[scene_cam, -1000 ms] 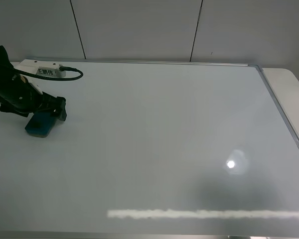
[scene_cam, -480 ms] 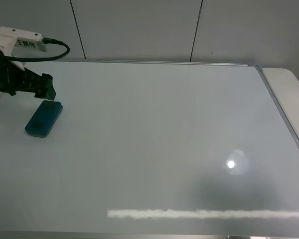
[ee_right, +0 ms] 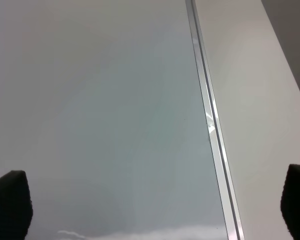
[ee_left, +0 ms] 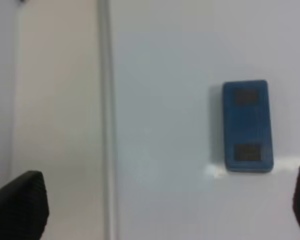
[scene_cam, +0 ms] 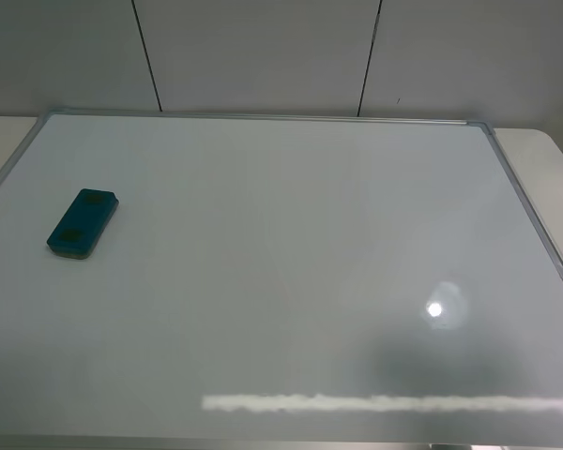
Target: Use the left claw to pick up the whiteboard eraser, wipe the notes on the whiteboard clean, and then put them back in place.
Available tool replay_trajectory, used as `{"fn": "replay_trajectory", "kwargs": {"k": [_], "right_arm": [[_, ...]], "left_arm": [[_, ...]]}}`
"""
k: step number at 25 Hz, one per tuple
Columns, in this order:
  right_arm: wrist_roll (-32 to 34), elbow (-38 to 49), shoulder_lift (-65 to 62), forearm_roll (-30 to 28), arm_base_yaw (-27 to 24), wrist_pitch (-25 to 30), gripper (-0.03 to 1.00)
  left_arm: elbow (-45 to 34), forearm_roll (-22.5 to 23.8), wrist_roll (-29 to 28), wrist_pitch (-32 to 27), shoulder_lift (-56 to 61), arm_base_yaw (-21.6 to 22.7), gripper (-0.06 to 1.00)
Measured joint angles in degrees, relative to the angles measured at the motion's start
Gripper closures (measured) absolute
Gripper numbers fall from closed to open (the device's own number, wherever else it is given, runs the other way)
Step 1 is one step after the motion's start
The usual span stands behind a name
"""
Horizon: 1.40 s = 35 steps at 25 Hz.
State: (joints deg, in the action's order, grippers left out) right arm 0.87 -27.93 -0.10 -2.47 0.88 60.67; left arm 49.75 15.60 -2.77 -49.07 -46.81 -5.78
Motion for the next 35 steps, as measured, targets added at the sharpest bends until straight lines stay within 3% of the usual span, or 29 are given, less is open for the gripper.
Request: {"fn": "replay_trajectory", "kwargs": {"k": [7, 13, 18, 29, 35], "right_arm": [[0.00, 0.00, 0.00, 0.00, 0.00, 0.00, -0.03], [0.00, 0.00, 0.00, 0.00, 0.00, 0.00, -0.03], [0.00, 0.00, 0.00, 0.00, 0.00, 0.00, -0.03], [0.00, 0.00, 0.00, 0.00, 0.00, 0.00, -0.03], [0.00, 0.00, 0.00, 0.00, 0.00, 0.00, -0.03]], "left_arm": [[0.00, 0.24, -0.51, -5.62, 23.27, 0.00, -0.05], [0.00, -3.06, -1.65, -11.75, 36.52, 0.00, -0.05], [-1.28, -6.21, -2.85, -16.21, 40.83, 0.00, -0.05], [-17.97, -14.95, -4.93, -16.61, 47.00, 2.62, -0.05], [-18.76, -12.13, -4.99, -14.87, 47.05, 2.83, -0.05]]}}
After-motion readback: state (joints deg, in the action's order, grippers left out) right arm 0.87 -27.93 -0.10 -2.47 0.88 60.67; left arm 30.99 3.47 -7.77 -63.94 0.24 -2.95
